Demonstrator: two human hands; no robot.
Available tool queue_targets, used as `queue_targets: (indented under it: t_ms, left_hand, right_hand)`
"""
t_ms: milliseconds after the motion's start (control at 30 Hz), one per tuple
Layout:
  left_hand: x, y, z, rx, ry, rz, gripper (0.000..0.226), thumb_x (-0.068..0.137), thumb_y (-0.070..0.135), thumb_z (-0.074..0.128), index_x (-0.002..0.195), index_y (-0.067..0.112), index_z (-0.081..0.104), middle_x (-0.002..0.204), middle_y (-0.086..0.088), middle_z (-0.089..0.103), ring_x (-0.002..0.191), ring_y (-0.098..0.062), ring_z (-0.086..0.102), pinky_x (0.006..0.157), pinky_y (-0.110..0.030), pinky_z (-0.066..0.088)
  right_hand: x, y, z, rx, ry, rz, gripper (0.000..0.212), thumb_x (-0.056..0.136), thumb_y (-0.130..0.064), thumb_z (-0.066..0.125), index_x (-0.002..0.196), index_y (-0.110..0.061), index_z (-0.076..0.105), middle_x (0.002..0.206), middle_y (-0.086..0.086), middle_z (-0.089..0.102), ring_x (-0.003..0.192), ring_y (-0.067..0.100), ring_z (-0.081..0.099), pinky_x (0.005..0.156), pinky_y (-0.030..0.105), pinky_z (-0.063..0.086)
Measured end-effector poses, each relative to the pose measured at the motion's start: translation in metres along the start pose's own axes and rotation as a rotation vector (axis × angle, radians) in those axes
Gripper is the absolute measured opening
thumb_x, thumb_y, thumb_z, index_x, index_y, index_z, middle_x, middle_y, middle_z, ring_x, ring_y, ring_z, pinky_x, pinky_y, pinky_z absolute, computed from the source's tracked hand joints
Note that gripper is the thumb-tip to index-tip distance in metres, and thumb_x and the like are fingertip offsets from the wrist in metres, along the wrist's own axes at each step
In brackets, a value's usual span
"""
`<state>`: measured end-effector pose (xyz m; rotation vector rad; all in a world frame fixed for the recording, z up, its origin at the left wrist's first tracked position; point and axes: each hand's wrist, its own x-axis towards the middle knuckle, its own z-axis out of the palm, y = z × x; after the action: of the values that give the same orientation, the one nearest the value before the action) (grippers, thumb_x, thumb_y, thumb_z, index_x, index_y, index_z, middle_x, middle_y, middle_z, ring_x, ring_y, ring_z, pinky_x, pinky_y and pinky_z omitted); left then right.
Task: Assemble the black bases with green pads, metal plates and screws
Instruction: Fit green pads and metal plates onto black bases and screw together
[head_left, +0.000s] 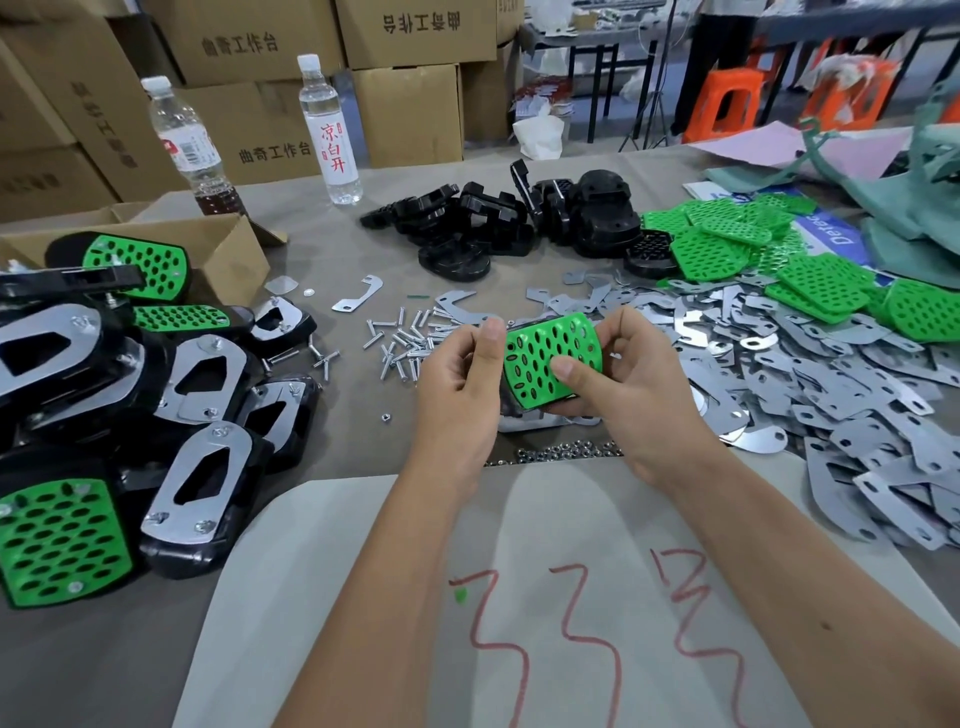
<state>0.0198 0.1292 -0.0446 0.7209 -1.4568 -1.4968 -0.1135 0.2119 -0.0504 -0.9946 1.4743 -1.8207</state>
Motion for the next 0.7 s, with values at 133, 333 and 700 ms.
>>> queue_targets:
  t_ms: [133,333,700]
  left_hand:
    - [-0.003,-0.001,-0.001,0.197,-0.016,0.071,0.031,0.086,0.032,0.084,0.095,0.008,0.066,0.083,0.001,0.074,0.076,-0.013,0.069,0.067,-0.034,0.059]
    - [-0.003,0.000,-0.003,0.028,0.002,-0.064,0.031,0.081,0.005,0.086,0.108,0.007,0.070,0.100,-0.006,0.080,0.094,-0.023,0.077,0.079,-0.034,0.063]
    - [-0.001,0.006,-0.007,-0.255,-0.151,-0.225,0.049,0.069,0.013,0.082,0.115,0.002,0.069,0.107,-0.015,0.078,0.093,-0.025,0.076,0.074,-0.034,0.062]
  right_hand:
    - [0.001,-0.001,-0.002,0.032,0.026,0.011,0.032,0.090,0.000,0.077,0.090,-0.010,0.046,0.095,0.021,0.073,0.082,0.031,0.078,0.059,0.037,0.063]
    - [0.002,-0.004,-0.001,0.004,0.045,0.012,0.040,0.075,-0.021,0.088,0.095,-0.019,0.053,0.092,0.017,0.060,0.069,0.018,0.060,0.047,0.024,0.046]
    - [0.006,-0.011,-0.008,0.244,-0.233,0.167,0.049,0.084,-0.030,0.077,0.124,-0.003,0.070,0.121,0.021,0.073,0.105,0.031,0.073,0.083,0.033,0.059]
